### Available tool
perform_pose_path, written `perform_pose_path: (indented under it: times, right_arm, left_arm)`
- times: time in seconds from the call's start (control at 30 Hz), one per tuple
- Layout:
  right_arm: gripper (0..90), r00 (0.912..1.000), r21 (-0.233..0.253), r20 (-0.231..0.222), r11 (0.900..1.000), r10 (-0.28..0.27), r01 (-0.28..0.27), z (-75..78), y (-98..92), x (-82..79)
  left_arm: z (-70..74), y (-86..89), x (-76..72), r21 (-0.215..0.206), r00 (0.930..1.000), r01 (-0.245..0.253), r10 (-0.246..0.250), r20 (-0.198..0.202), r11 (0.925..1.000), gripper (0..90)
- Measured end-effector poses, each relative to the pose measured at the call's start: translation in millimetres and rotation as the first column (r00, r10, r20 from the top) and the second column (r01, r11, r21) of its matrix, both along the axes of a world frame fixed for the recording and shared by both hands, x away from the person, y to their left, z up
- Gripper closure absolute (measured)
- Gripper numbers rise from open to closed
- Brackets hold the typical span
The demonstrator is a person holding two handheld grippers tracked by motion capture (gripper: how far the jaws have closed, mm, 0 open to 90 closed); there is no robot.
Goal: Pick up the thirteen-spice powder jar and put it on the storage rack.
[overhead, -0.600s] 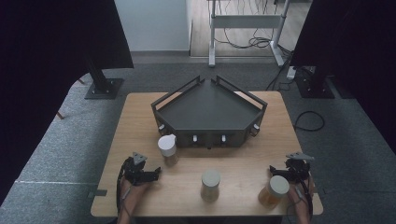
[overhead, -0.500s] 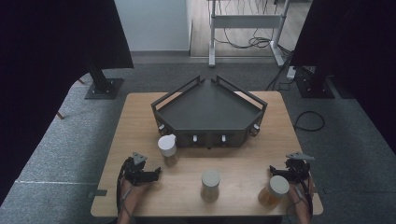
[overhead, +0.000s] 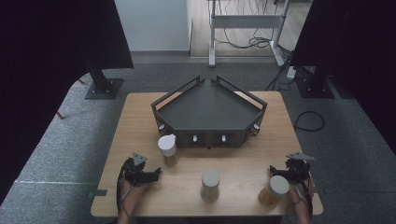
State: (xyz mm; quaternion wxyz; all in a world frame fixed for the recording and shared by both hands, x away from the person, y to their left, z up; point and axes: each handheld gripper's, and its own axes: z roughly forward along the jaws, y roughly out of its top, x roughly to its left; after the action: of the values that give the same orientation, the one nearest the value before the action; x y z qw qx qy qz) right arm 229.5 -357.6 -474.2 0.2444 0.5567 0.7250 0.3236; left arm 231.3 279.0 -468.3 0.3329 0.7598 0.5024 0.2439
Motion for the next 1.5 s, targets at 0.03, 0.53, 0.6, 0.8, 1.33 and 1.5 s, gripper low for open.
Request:
perform_pose_path:
  times: [0.03, 0.53, 0.6, 0.8, 1.33, 1.5]
  right_arm:
    - [0.0, 1.0000, 0.000, 0.000, 1.000, 0.000, 0.000, 0.0, 0.0, 0.0]
    - [0.2, 1.0000, 0.000, 0.000, 1.000, -0.001, 0.001, 0.0, 0.0, -0.2]
    - [0.3, 1.0000, 0.000, 0.001, 1.000, -0.001, 0.001, -0.1, 0.1, -0.2]
    - [0.3, 1.0000, 0.000, 0.001, 1.000, -0.001, 0.001, -0.1, 0.1, -0.2]
    - [0.3, 1.0000, 0.000, 0.001, 1.000, -0.002, 0.002, 0.0, 0.1, -0.3]
    - [0.4, 1.0000, 0.001, 0.000, 1.000, -0.004, 0.004, 0.0, 0.3, -0.5]
  left_arm:
    - [-0.3, 0.8, -0.3, -0.003, 1.0000, -0.001, 0.001, 0.002, 1.0000, 6.6]
    - [-2.3, 12.3, -17.9, -0.060, 0.9924, -0.001, 0.008, 0.123, 0.9982, 6.8]
    - [-2.6, 12.6, -22.3, -0.067, 0.9878, 0.005, 0.006, 0.156, 0.9978, 6.8]
    - [-4.6, 13.8, -29.1, -0.078, 0.9772, 0.013, 0.004, 0.212, 0.9969, 7.2]
    - [-7.4, 18.6, -37.3, -0.113, 0.9564, 0.042, -0.007, 0.292, 0.9928, 6.6]
    - [-8.1, 21.3, -39.6, -0.126, 0.9477, 0.057, -0.014, 0.319, 0.9903, 6.4]
